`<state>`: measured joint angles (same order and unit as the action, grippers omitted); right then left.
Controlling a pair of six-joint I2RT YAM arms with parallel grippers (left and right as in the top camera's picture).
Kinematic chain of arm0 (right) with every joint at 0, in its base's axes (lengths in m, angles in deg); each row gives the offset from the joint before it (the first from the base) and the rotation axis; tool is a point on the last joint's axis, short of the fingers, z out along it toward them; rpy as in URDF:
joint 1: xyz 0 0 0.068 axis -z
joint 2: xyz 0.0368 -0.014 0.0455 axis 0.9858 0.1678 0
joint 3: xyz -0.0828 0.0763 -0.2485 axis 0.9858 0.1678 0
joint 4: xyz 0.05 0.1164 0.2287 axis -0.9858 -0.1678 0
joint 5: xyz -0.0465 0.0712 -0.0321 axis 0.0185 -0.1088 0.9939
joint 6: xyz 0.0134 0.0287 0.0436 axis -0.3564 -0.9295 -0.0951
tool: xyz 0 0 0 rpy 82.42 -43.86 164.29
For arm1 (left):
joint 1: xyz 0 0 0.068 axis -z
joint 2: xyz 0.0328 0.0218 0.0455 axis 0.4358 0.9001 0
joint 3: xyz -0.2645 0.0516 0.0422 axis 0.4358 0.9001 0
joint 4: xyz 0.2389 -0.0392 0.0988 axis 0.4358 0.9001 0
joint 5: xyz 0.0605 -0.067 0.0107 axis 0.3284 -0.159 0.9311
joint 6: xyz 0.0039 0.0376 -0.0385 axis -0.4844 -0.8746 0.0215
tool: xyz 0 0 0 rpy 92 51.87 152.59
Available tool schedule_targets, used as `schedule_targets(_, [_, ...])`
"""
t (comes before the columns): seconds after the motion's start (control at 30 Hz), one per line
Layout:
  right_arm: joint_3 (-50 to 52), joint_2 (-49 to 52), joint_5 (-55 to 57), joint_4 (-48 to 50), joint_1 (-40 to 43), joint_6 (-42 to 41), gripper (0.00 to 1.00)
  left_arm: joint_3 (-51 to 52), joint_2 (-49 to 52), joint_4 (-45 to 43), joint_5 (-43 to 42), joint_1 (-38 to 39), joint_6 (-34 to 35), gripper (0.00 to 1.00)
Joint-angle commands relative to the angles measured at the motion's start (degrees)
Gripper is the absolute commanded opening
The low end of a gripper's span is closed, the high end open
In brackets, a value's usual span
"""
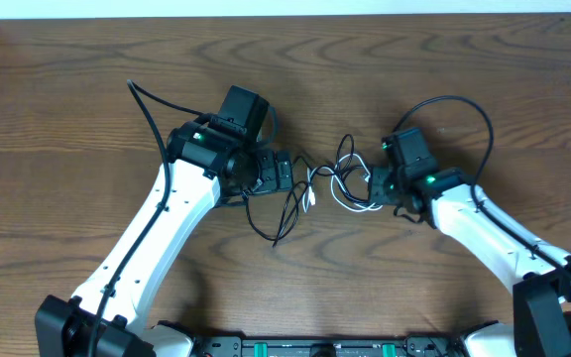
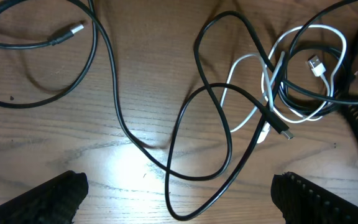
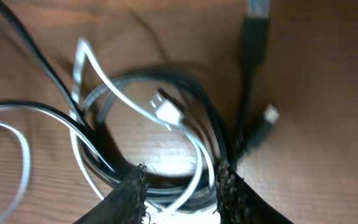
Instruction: Untangle cables
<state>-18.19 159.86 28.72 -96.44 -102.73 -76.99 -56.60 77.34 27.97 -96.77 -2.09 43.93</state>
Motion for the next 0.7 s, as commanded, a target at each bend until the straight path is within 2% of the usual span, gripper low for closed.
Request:
schedule_targets(0.0, [-0.3, 0.5, -13.0, 2.0, 1.4, 8.5, 0.38, -0.9, 0.0, 0.2, 0.6, 0.1, -0.1, 1.00])
schedule_targets(0.13, [-0.3, 1.4, -17.4, 1.3, 0.2, 12.7, 0.46, -0.9, 0.0, 0.2, 0.6, 0.1, -0.1, 1.00])
schedule_targets(0.27, [-0.3, 3.5, -17.0, 1.1, -2.2, 18.1, 0.44, -0.9, 0.0, 0.2, 0.6, 0.1, -0.1, 1.00])
schedule_targets(0.4, [-0.3, 6.8, -7.6, 3.0, -4.0, 20.6, 0.39, -0.9, 0.0, 0.2, 0.6, 0.1, -0.1, 1.00])
schedule_targets(0.5, [-0.3, 10.2, -6.7, 5.0, -4.5, 23.9, 0.35, -0.9, 0.0, 0.2, 0.6, 0.1, -0.1, 1.00])
schedule_targets(0.57, [-0.3, 11.9, -6.7, 5.6, -4.4, 23.9, 0.30, -0.9, 0.0, 0.2, 0.6, 0.1, -0.1, 1.00])
schedule_targets(0.67, [-0.3, 13.0, -6.8, 5.8, -4.4, 23.6, 0.14, -0.9, 0.0, 0.2, 0.6, 0.1, -0.1, 1.00])
